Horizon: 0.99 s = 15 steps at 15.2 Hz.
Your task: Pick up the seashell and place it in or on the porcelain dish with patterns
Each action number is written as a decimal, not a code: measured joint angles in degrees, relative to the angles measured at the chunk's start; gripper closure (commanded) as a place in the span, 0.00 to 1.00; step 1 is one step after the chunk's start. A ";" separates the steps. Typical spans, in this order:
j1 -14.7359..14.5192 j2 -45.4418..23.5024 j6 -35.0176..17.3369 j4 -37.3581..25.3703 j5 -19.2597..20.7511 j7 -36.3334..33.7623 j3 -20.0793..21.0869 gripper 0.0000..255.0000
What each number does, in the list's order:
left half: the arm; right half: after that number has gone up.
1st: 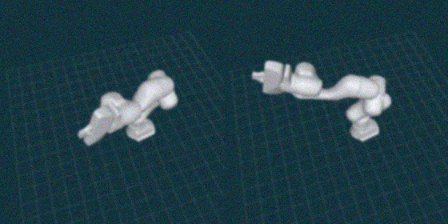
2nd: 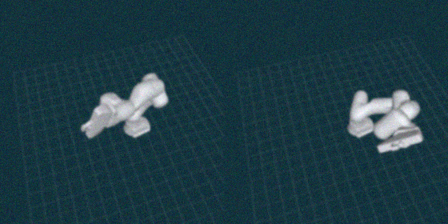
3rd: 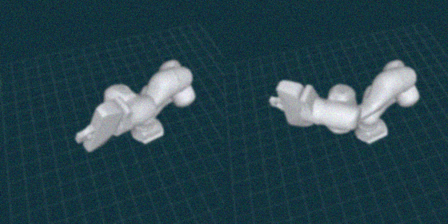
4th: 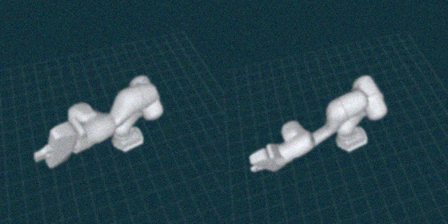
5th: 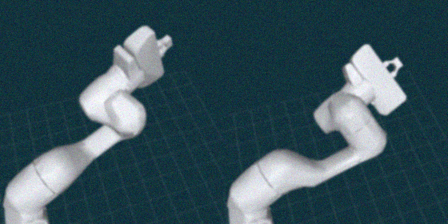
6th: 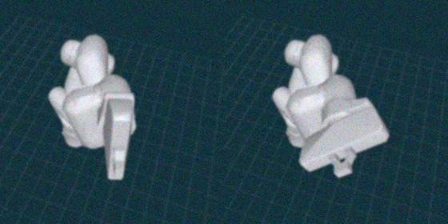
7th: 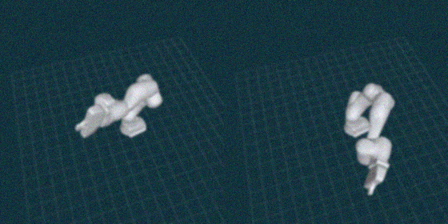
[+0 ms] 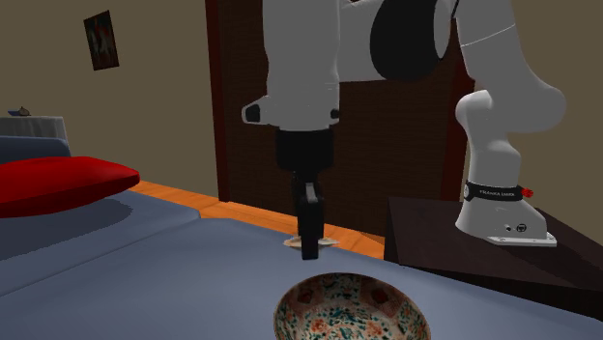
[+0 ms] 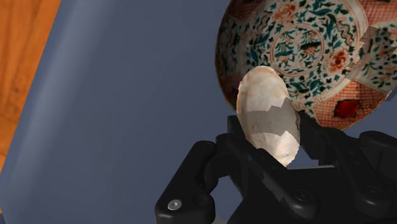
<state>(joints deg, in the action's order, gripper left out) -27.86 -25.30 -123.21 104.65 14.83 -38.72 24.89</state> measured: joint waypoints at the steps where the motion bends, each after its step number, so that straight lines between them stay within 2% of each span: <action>1: -0.90 0.18 -0.02 0.28 0.00 -1.30 0.39 1.00; 6: -4.49 0.19 -0.45 1.15 0.31 -6.45 1.69 1.00; 15: -5.71 -3.76 -5.11 2.30 2.65 -8.42 0.42 1.00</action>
<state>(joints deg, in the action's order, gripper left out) -33.57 -29.05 -128.32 106.95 17.48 -47.14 25.31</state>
